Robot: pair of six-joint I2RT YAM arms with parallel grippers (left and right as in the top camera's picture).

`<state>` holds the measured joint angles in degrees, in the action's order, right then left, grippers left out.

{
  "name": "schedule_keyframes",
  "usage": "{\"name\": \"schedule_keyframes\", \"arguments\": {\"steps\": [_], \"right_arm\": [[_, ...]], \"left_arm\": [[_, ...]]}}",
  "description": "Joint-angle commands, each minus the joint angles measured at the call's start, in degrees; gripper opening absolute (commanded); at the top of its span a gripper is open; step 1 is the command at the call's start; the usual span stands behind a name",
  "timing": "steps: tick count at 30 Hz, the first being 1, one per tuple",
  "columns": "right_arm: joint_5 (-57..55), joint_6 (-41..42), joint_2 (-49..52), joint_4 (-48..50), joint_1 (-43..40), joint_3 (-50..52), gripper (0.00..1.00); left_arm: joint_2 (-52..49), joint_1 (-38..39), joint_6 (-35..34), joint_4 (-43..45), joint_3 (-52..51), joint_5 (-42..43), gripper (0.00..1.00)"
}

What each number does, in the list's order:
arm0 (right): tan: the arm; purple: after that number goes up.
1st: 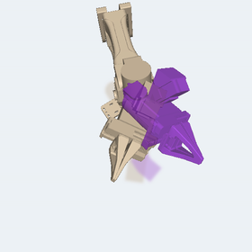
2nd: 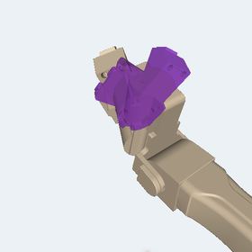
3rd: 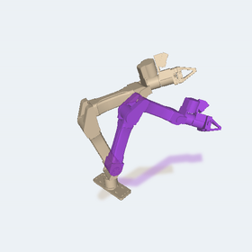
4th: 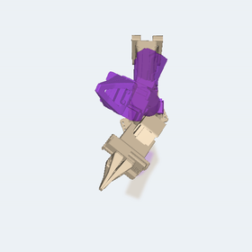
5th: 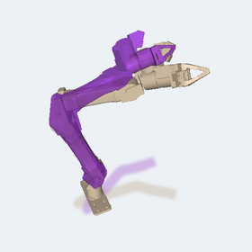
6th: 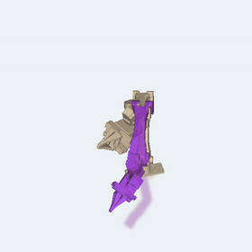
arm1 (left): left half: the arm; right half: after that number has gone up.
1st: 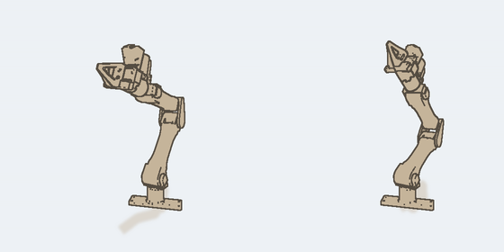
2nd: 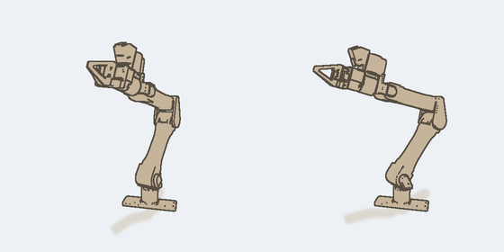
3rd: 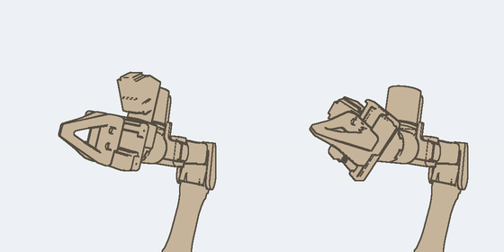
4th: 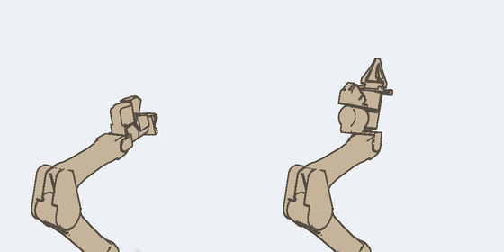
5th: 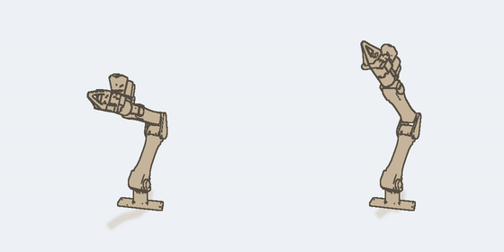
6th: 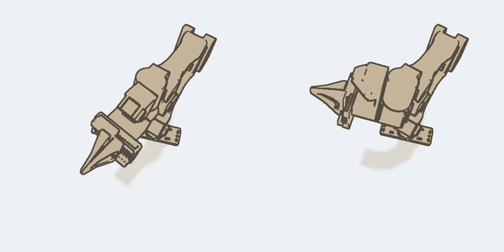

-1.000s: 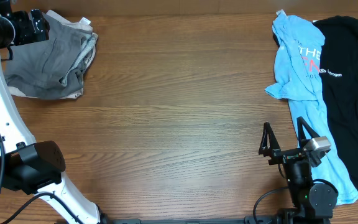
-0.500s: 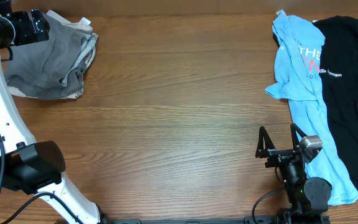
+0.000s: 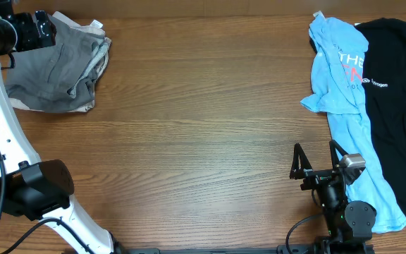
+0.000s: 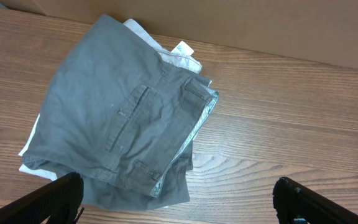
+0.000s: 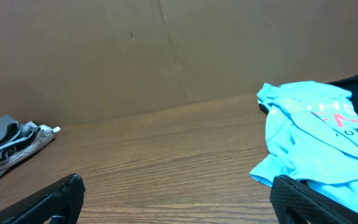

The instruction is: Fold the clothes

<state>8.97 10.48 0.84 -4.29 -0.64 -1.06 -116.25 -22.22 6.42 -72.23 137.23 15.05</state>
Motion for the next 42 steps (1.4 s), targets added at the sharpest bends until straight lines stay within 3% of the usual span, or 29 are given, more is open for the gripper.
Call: {"name": "schedule_keyframes", "arguments": {"steps": [1, 15, 26, 30, 33, 37, 40, 42], "right_arm": [[0.07, 0.20, -0.68, 0.33, 0.31, 0.61, 1.00], [0.07, 0.20, -0.68, 0.33, 0.31, 0.61, 1.00], [0.07, 0.20, -0.68, 0.33, 0.31, 0.61, 1.00], [0.07, 0.20, -0.68, 0.33, 0.31, 0.61, 1.00], [0.07, 0.20, -0.68, 0.33, 0.31, 0.61, 1.00], [0.07, 0.20, -0.68, 0.33, 0.31, 0.61, 1.00], [0.07, 0.20, -0.68, 0.33, 0.31, 0.61, 1.00], [0.07, 0.20, -0.68, 0.33, 0.31, 0.61, 1.00]], "left_arm": [[1.14, 0.15, 0.44, 0.07, 0.26, 0.92, 1.00], [3.48, 1.18, 0.46, 0.04, 0.28, 0.90, 1.00], [26.95, 10.47, 0.46, 0.09, -2.40, 0.92, 1.00], [37.27, 12.63, 0.46, 0.26, -15.19, 0.92, 1.00], [46.03, 12.61, 0.46, -0.02, -32.94, 0.92, 1.00], [51.39, 12.52, 0.42, -1.31, -45.70, -0.46, 1.00], [56.63, 12.55, 0.24, 6.25, -56.94, 3.13, 1.00], [61.59, 12.52, 0.24, 18.69, -66.84, 8.61, 1.00]]}}
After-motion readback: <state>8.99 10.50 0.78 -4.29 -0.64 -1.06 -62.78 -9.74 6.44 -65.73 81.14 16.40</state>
